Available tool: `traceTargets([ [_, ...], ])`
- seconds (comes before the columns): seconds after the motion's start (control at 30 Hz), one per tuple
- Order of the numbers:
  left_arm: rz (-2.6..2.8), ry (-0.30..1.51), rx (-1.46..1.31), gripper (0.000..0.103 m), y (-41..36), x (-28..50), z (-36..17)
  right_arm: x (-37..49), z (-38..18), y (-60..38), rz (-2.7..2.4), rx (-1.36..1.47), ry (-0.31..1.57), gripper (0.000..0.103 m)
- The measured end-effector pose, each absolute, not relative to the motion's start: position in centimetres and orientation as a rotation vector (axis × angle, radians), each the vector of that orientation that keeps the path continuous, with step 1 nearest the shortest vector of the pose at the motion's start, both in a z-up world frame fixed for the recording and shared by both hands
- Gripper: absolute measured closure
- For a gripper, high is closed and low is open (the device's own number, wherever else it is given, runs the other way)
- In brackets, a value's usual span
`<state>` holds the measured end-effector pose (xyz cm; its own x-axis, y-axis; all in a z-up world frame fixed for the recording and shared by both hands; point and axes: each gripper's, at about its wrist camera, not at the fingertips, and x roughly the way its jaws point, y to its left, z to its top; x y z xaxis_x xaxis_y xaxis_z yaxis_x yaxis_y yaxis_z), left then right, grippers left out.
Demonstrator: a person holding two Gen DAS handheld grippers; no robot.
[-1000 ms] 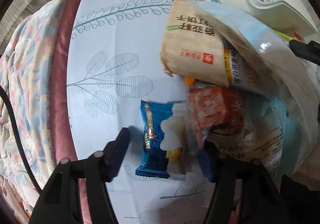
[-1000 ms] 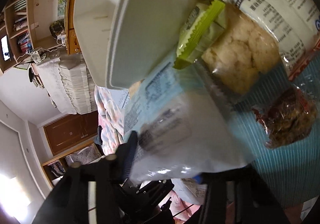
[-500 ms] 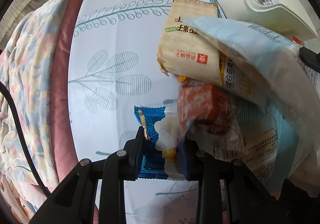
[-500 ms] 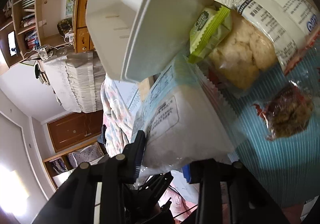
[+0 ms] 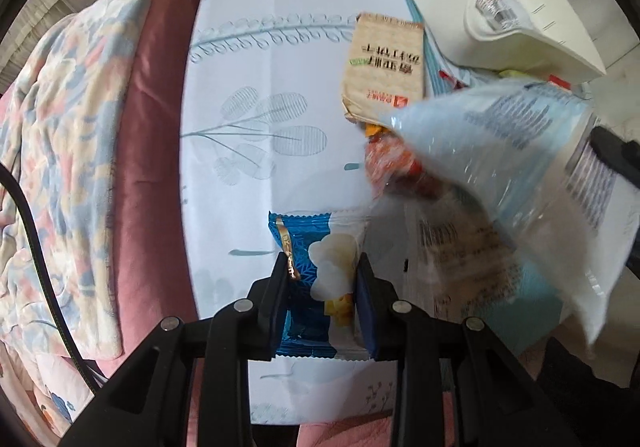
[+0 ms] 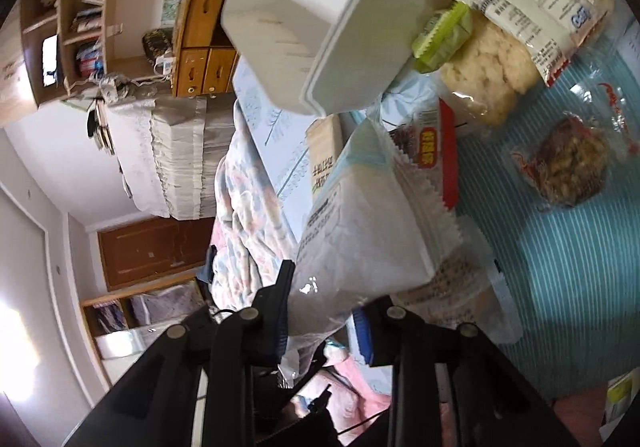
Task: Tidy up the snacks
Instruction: 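Grasp the blue packet with the left tool while the right tool grasps the light blue printed bag, then carry both snacks into the white basket and open both tools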
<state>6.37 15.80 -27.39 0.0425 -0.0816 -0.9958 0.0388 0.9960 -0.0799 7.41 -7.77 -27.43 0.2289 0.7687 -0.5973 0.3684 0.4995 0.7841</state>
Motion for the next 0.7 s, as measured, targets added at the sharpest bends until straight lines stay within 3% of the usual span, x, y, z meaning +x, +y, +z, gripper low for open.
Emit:
traceTargets([
  [0.7, -0.123, 1.254, -0.043, 0.075, 14.5, 9.0, -10.0, 7.4, -17.8, -8.9, 0.477, 0.809, 1.199, 0.077],
])
